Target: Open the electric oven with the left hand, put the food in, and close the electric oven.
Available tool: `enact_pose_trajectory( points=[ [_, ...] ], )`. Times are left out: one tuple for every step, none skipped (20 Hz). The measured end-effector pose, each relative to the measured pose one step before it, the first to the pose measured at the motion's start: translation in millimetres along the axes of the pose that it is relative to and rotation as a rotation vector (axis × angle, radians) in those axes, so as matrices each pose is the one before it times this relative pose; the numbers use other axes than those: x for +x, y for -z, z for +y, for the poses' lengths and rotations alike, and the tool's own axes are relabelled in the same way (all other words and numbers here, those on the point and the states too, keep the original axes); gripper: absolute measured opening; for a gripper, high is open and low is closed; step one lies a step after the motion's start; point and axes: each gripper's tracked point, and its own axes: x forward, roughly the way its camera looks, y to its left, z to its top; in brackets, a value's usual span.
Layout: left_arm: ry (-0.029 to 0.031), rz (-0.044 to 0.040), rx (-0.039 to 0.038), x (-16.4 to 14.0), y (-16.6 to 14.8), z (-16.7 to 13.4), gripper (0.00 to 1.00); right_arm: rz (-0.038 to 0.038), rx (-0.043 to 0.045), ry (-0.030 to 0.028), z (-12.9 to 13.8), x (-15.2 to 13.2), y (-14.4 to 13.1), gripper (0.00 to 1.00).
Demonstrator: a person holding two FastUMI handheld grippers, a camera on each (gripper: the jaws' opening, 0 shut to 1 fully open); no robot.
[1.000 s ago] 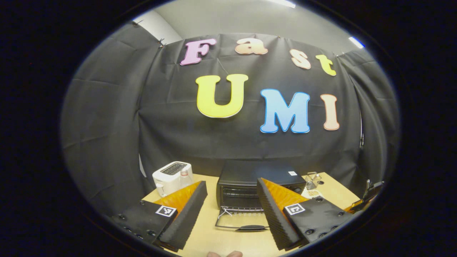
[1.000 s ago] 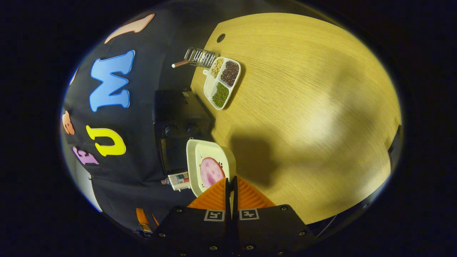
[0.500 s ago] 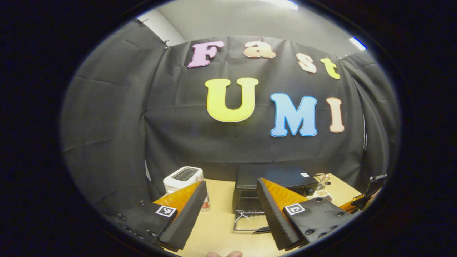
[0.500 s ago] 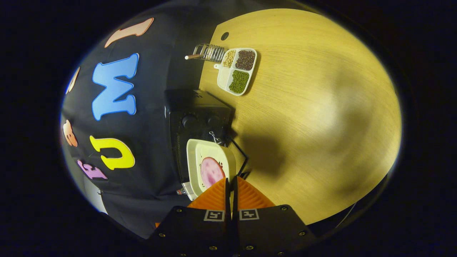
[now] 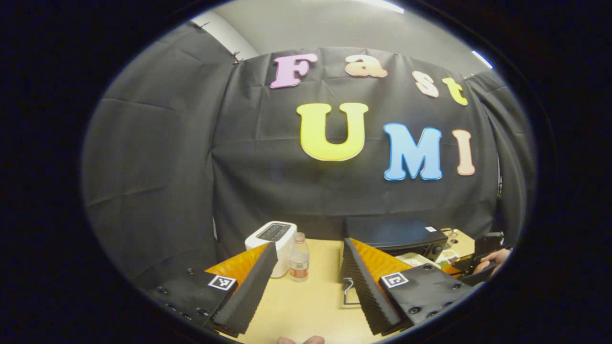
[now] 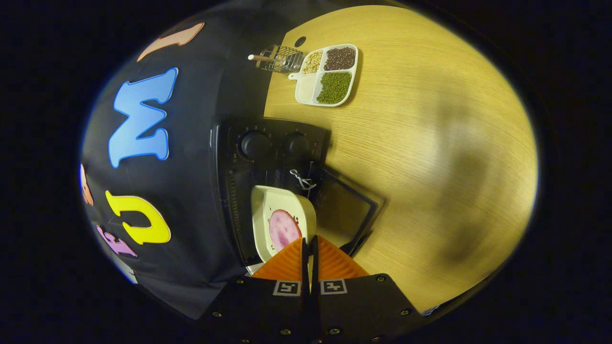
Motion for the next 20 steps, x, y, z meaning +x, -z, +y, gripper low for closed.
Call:
enact_pose_trajectory(
  points=[
    [-0.01637,0.00304,-0.00582,-2.27,2.04,9.50,0.95,-0.01991,0.01939,0.00325,5.99,10.25,1.95,0.01],
    [-0.01523,0.00335,-0.00811,-0.60,1.81,7.52,0.97,-0.02037,0.00520,-0.00683,7.18,11.57,2.00,0.01],
    [-0.01524,0.00447,-0.00807,0.06,1.37,7.99,0.98,-0.01781,0.00299,0.00131,4.94,11.64,0.43,0.01],
    [-0.01555,0.00716,-0.00650,-0.81,3.95,8.09,0.94,-0.01573,0.01157,0.00319,2.00,7.95,2.55,0.01],
    [-0.01485,0.00829,-0.00499,-0.84,4.06,7.79,0.94,-0.01420,0.01987,0.00535,2.09,9.58,0.27,0.01],
    [-0.01411,0.00481,-0.00354,0.73,1.92,6.68,0.98,-0.01384,0.02323,0.00524,3.67,9.71,0.42,0.01],
    [-0.01378,0.00384,-0.00228,0.04,1.24,7.56,0.98,-0.01386,0.02052,0.00420,2.95,7.56,0.04,0.01],
    [-0.01341,0.00334,-0.00259,1.55,1.62,6.31,0.98,-0.01140,0.01256,0.00640,3.32,7.05,0.50,0.01],
    [-0.01086,0.00338,-0.00279,0.09,1.38,5.41,0.98,-0.01332,0.00657,0.00137,2.58,7.40,-0.23,0.01],
    [-0.01159,0.00235,-0.00132,-0.01,1.06,3.33,0.98,-0.01115,0.00085,0.00702,1.80,6.50,0.76,0.01],
    [-0.01073,0.00184,-0.00061,0.82,0.56,4.67,0.92,-0.01026,0.00209,0.01270,0.79,5.08,1.69,0.01],
    [-0.00731,0.00015,-0.00207,0.23,0.77,2.43,0.98,-0.00716,0.01027,0.01343,2.10,4.50,0.48,0.01],
    [-0.00369,0.00175,-0.00150,0.67,-0.01,1.28,0.98,-0.01004,0.00939,-0.00205,4.47,7.83,1.50,0.01],
    [-0.00203,0.00327,0.00010,1.28,1.74,0.05,0.98,-0.00961,0.00850,0.00046,3.54,6.67,0.61,0.01],
    [0.00073,0.00509,0.00192,0.90,0.48,-1.43,0.98,-0.01282,0.00861,-0.00056,3.42,4.39,0.25,0.01],
    [0.00161,0.00486,0.00254,-0.33,0.42,-2.86,0.98,0.00147,0.00154,-0.00177,3.62,2.60,4.65,0.02],
    [0.00067,-0.00055,0.00084,1.16,2.91,-4.12,0.98,0.01154,-0.00749,-0.00449,2.93,4.22,5.21,0.02],
    [0.00617,-0.00452,-0.00050,-0.47,-1.72,-2.88,0.98,0.00919,-0.01263,-0.00582,1.97,2.09,1.91,0.03],
    [0.00780,-0.00625,0.00150,-0.59,-3.75,-5.10,0.98,0.00813,-0.02062,-0.00495,1.20,2.17,3.48,0.02],
    [0.00606,-0.00889,0.00508,-1.14,-4.56,-4.64,0.98,0.00542,-0.02865,-0.00679,-0.81,-9.08,-4.10,0.01]
  ],
)
